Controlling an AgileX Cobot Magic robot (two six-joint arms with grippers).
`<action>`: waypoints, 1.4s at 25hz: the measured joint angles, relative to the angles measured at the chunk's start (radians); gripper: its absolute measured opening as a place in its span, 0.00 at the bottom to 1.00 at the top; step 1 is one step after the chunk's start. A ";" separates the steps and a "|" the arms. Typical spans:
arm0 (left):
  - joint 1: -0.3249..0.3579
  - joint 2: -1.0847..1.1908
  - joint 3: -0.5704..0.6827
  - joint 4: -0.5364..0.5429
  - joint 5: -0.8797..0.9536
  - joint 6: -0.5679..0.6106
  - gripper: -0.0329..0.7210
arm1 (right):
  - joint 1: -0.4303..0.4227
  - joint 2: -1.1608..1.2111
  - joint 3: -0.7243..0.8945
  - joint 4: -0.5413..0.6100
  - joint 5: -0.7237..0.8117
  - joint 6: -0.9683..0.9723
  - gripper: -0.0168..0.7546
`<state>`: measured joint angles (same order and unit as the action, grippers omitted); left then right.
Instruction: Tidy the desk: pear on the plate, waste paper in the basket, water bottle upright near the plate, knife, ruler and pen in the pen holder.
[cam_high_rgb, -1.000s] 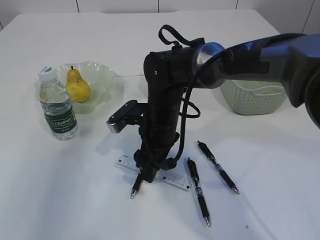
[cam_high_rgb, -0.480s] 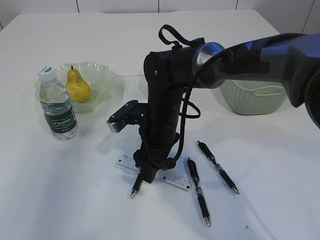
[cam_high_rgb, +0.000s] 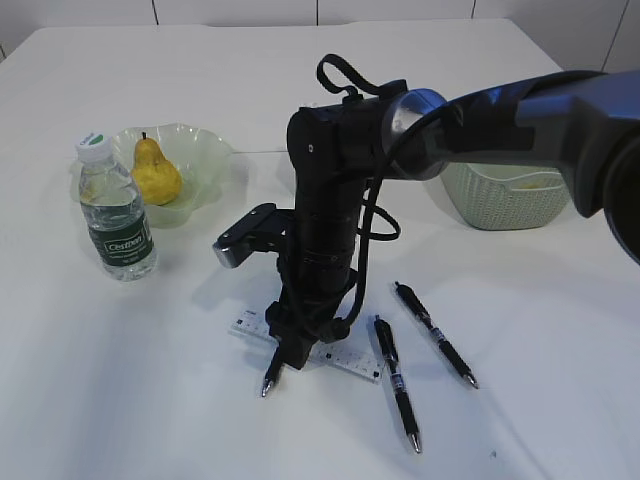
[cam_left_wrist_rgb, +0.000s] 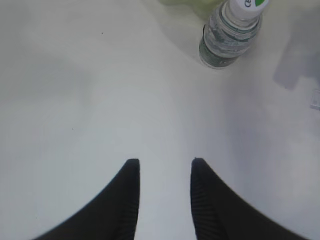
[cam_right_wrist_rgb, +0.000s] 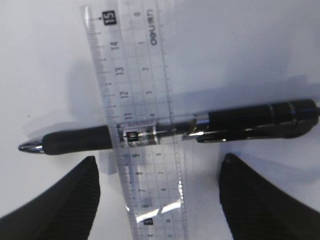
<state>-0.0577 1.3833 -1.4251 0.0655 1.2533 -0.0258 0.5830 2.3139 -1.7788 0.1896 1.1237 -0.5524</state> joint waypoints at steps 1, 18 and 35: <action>0.000 0.000 0.000 0.000 0.000 0.000 0.36 | 0.000 0.000 0.000 0.000 0.000 0.000 0.78; 0.000 0.000 0.000 0.000 0.000 0.000 0.36 | 0.000 0.000 0.000 -0.004 0.061 0.000 0.78; 0.000 0.000 0.000 0.000 0.000 0.000 0.36 | 0.000 0.011 -0.008 -0.023 0.037 -0.002 0.64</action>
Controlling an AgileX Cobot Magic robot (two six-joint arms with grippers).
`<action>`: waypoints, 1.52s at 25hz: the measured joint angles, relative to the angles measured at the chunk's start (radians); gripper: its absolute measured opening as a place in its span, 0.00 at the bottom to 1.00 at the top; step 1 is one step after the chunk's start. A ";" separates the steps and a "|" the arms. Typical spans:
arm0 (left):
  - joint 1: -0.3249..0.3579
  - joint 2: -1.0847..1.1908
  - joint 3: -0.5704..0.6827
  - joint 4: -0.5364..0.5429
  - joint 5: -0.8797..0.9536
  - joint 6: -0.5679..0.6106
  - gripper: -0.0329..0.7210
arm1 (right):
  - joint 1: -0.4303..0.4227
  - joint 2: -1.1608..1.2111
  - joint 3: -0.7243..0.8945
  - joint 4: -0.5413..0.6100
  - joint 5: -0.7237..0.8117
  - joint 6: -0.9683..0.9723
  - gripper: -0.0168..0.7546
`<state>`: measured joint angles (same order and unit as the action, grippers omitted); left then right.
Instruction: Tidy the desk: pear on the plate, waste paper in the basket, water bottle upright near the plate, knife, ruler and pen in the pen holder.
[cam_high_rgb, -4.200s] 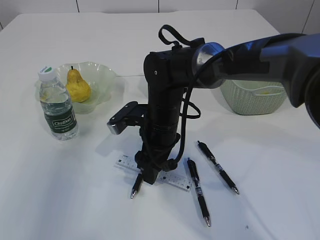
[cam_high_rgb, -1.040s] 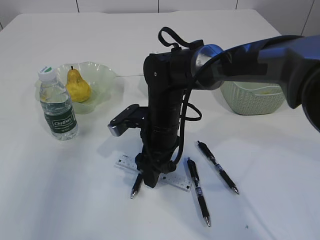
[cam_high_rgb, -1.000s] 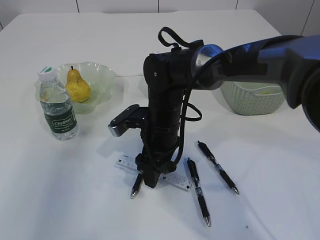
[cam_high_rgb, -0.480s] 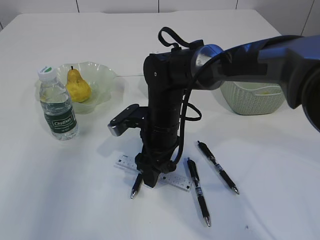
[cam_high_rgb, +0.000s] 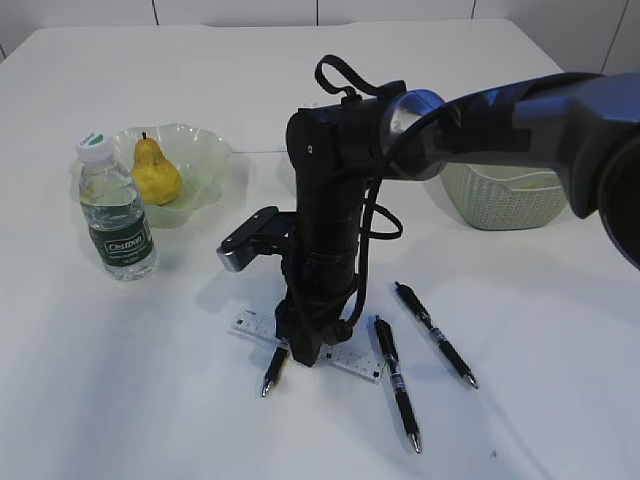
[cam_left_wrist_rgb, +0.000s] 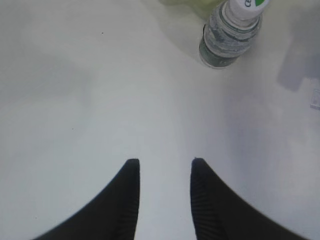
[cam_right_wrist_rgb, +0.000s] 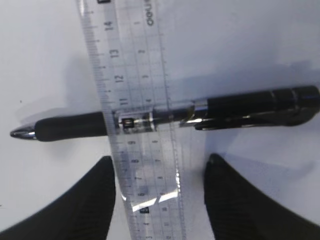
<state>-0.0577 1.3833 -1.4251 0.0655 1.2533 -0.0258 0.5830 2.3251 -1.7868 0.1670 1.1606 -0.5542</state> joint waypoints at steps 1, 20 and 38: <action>0.000 0.000 0.000 0.000 0.000 0.000 0.36 | 0.000 0.000 0.000 0.000 0.002 0.000 0.61; 0.000 0.000 0.000 0.000 0.000 0.000 0.36 | 0.000 0.002 0.000 0.003 0.013 -0.003 0.41; 0.000 0.000 0.000 0.000 0.000 0.000 0.36 | 0.000 0.018 -0.037 0.044 0.053 0.033 0.41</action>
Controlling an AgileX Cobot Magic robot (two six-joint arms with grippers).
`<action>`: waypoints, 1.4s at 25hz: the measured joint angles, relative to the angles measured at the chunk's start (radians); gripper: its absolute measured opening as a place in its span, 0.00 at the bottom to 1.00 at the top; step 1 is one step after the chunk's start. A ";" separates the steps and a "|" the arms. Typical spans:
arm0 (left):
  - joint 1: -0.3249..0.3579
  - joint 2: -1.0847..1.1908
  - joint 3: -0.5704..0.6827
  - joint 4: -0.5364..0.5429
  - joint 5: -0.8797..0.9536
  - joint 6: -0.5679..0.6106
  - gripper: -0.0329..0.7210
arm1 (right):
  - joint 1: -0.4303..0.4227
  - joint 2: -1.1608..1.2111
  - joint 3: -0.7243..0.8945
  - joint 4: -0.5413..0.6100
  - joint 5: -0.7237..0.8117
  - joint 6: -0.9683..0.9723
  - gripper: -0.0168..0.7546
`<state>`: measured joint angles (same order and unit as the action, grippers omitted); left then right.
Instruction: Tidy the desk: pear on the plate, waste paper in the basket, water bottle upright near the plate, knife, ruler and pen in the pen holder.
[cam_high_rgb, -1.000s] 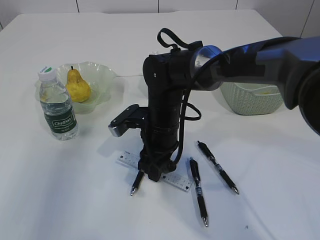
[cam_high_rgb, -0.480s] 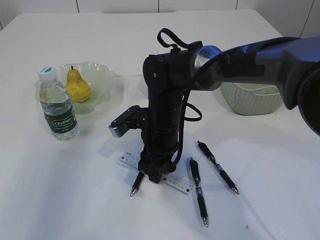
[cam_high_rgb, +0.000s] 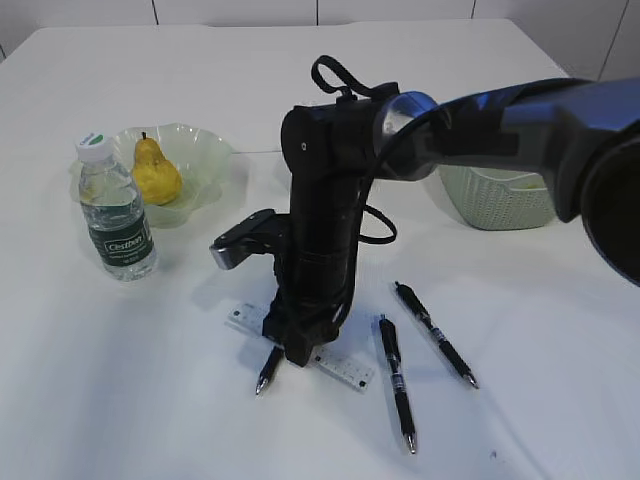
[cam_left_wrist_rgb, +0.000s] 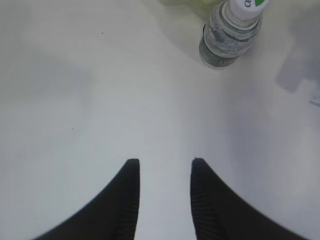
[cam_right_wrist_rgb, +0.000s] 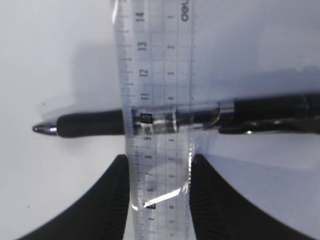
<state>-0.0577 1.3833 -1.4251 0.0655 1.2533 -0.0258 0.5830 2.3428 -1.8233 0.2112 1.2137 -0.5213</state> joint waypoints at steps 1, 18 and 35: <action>0.000 0.000 0.000 0.000 0.000 0.000 0.36 | 0.000 0.007 -0.015 0.005 0.000 0.009 0.41; 0.000 0.000 0.000 0.000 0.000 0.000 0.36 | 0.000 0.015 -0.066 0.009 0.000 0.166 0.41; 0.000 0.000 0.000 0.000 0.000 0.000 0.36 | 0.000 -0.187 -0.066 -0.037 0.007 0.258 0.41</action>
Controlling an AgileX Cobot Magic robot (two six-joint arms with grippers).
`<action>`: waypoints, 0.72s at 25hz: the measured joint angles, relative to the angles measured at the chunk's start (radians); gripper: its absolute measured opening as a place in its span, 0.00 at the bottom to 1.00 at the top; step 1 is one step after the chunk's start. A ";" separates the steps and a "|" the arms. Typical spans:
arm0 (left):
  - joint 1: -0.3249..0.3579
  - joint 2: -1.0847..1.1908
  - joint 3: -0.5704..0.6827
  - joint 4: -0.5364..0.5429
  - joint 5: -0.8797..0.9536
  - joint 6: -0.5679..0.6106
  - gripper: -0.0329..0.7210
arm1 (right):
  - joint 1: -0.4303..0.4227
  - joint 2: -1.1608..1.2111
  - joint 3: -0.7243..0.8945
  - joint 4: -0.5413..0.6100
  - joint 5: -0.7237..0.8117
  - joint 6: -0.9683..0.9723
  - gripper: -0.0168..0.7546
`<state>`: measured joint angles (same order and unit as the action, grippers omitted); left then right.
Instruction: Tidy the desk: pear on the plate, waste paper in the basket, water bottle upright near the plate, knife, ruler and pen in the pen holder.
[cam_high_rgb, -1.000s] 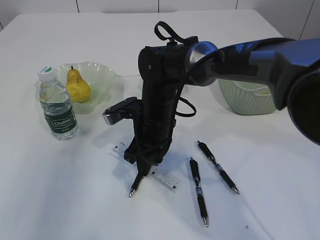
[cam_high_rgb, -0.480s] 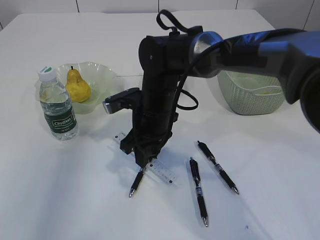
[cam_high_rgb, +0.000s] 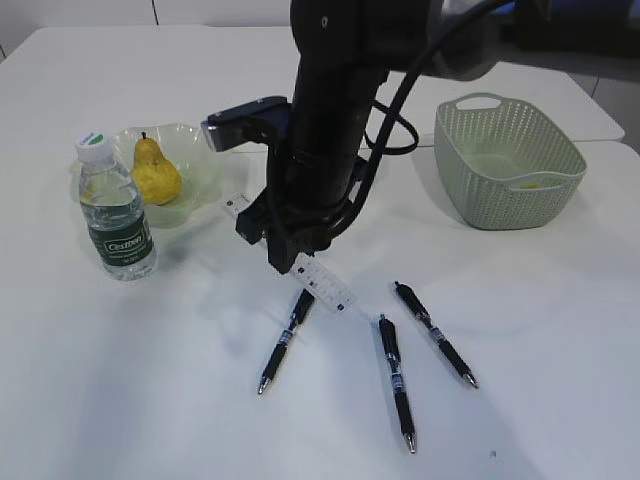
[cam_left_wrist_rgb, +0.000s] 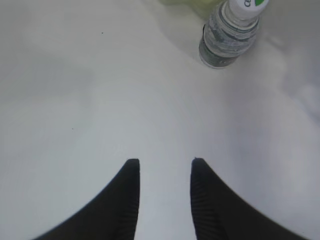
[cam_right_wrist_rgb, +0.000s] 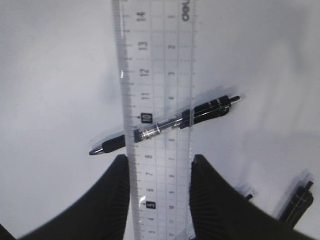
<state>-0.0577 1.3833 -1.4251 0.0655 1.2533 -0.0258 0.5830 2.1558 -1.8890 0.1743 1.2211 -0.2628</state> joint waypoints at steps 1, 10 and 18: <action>0.000 0.000 0.000 0.000 0.000 0.000 0.36 | -0.002 -0.016 0.000 0.000 0.000 0.007 0.41; 0.000 0.000 0.000 0.000 0.000 0.000 0.36 | -0.011 -0.103 0.000 -0.015 -0.097 0.029 0.41; 0.000 0.000 0.000 0.000 0.000 0.000 0.36 | -0.019 -0.105 0.002 -0.025 -0.262 0.048 0.41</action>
<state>-0.0577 1.3833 -1.4251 0.0655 1.2528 -0.0258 0.5643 2.0507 -1.8867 0.1490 0.9588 -0.2149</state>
